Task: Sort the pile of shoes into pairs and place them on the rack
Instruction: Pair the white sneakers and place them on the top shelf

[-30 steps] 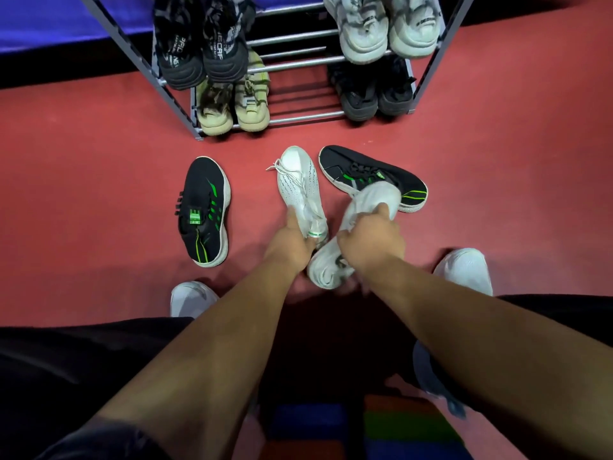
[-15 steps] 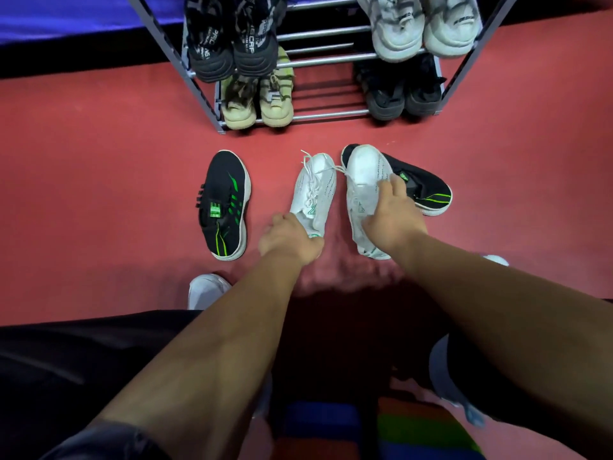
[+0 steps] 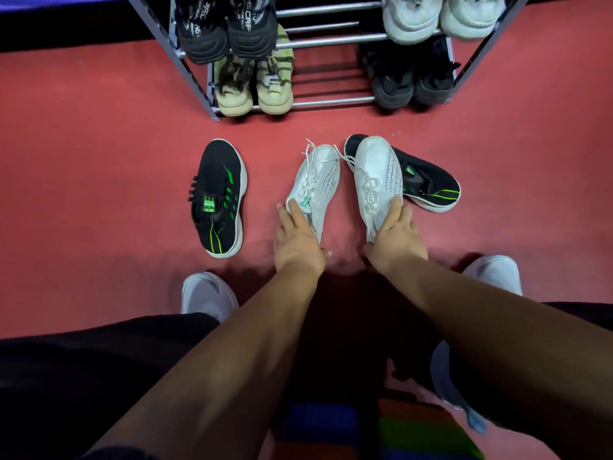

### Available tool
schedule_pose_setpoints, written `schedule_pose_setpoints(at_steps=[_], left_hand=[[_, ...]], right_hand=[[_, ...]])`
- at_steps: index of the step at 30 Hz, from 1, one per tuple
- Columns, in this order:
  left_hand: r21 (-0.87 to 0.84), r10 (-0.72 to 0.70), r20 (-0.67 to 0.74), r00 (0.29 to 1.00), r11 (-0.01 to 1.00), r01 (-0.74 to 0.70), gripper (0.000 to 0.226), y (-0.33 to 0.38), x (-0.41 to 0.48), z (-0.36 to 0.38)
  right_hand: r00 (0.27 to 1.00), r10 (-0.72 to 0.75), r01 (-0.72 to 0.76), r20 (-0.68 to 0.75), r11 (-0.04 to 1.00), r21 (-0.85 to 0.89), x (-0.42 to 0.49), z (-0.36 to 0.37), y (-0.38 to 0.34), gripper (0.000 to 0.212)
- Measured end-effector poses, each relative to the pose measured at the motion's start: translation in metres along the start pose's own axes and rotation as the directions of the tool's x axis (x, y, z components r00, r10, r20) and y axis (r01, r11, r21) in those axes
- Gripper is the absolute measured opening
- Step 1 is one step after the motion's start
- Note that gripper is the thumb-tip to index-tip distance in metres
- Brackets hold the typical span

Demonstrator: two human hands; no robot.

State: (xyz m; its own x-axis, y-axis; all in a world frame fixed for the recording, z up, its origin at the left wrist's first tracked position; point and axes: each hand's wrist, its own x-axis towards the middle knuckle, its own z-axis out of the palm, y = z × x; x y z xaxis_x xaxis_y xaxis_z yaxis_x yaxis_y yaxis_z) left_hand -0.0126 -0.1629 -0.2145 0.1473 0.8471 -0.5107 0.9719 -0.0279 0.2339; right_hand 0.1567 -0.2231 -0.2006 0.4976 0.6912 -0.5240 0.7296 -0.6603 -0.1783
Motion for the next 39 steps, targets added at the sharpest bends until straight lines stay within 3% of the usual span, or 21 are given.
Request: schedule_pose_setpoints(at_steps=[2,5,9,12,15,19,21,26,31,39], left_hand=[[0.058,0.087,-0.059,0.994,0.995,-0.084,0.129,-0.009,0.003,0.003],[-0.078,0.158,-0.117,0.981,0.983,-0.167,0.103,-0.018,0.012,0.002],[-0.29,0.031,-0.16,0.987,0.954,-0.077,0.076,-0.019,0.02,0.0],[-0.383,-0.086,-0.162,0.983,0.924,0.017,0.089,-0.013,0.022,0.003],[-0.354,-0.081,-0.106,0.991,0.935,0.038,0.117,-0.009,0.027,0.004],[-0.202,-0.031,-0.158,0.987,0.979,-0.001,0.074,-0.01,0.031,-0.004],[-0.193,-0.02,-0.152,0.988,0.981,-0.01,0.064,-0.011,0.031,-0.011],[-0.217,0.004,-0.126,0.992,0.976,-0.032,0.068,-0.007,0.022,-0.034],[-0.249,-0.007,-0.077,0.997,0.969,-0.012,0.063,0.002,0.0,-0.067],[-0.264,-0.021,-0.218,0.976,0.964,-0.038,0.066,0.003,-0.053,-0.153]], right_hand=[[1.0,-0.007,0.007,-0.024,1.0,0.029,0.001,0.001,0.003,0.128],[0.999,0.015,-0.013,-0.032,0.998,0.054,0.004,0.005,0.003,0.127],[0.999,0.042,-0.04,-0.025,0.996,0.081,0.012,0.007,0.003,0.127],[0.998,0.064,-0.063,-0.01,0.995,0.083,0.015,0.009,0.001,0.125],[0.997,0.074,-0.071,-0.025,0.992,0.1,0.014,0.01,-0.001,0.122],[0.997,0.075,-0.074,0.002,0.989,0.129,0.014,0.007,0.0,0.122],[0.997,0.08,-0.081,0.018,0.989,0.122,0.013,0.001,-0.001,0.123],[0.997,0.079,-0.081,0.025,0.992,0.1,0.006,-0.028,-0.015,0.116],[0.999,0.01,-0.01,-0.04,1.0,0.004,-0.013,-0.073,-0.041,0.095],[0.965,-0.209,0.184,-0.159,0.97,-0.158,-0.052,-0.19,-0.079,0.069]])
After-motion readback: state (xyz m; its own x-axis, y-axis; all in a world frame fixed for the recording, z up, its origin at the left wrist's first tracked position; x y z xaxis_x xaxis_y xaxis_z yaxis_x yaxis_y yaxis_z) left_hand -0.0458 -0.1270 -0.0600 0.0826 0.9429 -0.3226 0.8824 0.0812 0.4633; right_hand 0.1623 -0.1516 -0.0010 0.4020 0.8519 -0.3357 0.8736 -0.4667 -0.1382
